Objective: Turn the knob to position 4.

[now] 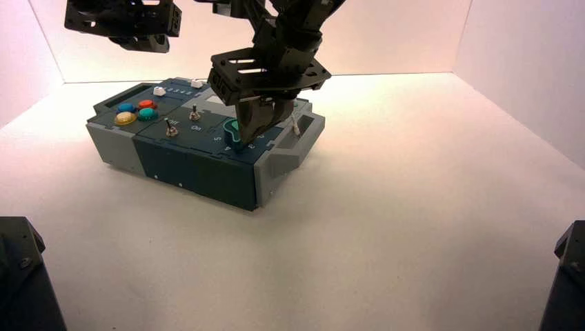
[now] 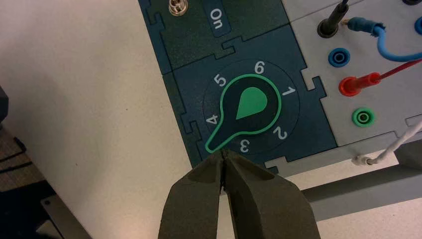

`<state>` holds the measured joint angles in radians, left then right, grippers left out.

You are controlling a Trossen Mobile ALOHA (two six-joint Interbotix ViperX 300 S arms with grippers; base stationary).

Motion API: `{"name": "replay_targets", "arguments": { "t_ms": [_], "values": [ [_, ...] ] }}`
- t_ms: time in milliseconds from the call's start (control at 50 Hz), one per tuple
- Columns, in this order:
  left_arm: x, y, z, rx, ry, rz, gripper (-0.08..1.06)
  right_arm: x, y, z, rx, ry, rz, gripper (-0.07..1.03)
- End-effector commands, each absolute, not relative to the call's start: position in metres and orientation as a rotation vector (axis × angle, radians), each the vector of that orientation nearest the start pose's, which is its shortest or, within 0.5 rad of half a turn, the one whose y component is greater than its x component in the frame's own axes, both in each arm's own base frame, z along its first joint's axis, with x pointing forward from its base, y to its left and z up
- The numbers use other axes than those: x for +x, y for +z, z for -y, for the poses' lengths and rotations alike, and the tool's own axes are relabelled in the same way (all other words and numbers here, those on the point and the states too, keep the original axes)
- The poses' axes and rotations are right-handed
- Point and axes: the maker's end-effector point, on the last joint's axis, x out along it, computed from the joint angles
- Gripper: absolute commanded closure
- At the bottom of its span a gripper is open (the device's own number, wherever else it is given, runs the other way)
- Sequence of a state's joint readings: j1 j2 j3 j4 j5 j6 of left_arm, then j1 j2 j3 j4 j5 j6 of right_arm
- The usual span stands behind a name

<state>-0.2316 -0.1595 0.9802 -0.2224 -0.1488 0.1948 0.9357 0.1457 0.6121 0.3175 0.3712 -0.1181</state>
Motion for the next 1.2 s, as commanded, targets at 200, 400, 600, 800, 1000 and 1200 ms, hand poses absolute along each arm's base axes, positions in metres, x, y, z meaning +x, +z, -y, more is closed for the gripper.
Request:
{"name": "replay_targets", "arguments": {
  "t_ms": [200, 400, 600, 800, 1000, 1200],
  "values": [
    [0.3495, 0.1142, 0.0756, 0.060, -0.181, -0.635, 1.00, 0.2281, 0.0654, -0.3421, -0.290, 0.840, -1.095, 0.98],
    [0.3495, 0.1142, 0.0756, 0.060, -0.181, -0.635, 1.01, 0.2282, 0.0651, -0.3423, -0.291, 0.840, -1.097, 0.98],
    [0.3495, 0.1142, 0.0756, 0.062, -0.181, -0.635, 1.00, 0.2300, 0.0668, -0.3447, -0.288, 0.841, -1.091, 0.98],
    [0.3490, 0.1137, 0.0755, 0.062, -0.181, -0.636, 1.01, 0.2314, 0.0666, -0.3466, -0.288, 0.842, -1.090, 0.98],
    [0.3495, 0.1142, 0.0756, 0.060, -0.181, -0.635, 1.01, 0.2314, 0.0657, -0.3467, -0.289, 0.842, -1.093, 0.98],
    [0.3490, 0.1137, 0.0755, 0.060, -0.181, -0.636, 1.00, 0.2320, 0.0657, -0.3477, -0.289, 0.842, -1.093, 0.98]
  ]
}}
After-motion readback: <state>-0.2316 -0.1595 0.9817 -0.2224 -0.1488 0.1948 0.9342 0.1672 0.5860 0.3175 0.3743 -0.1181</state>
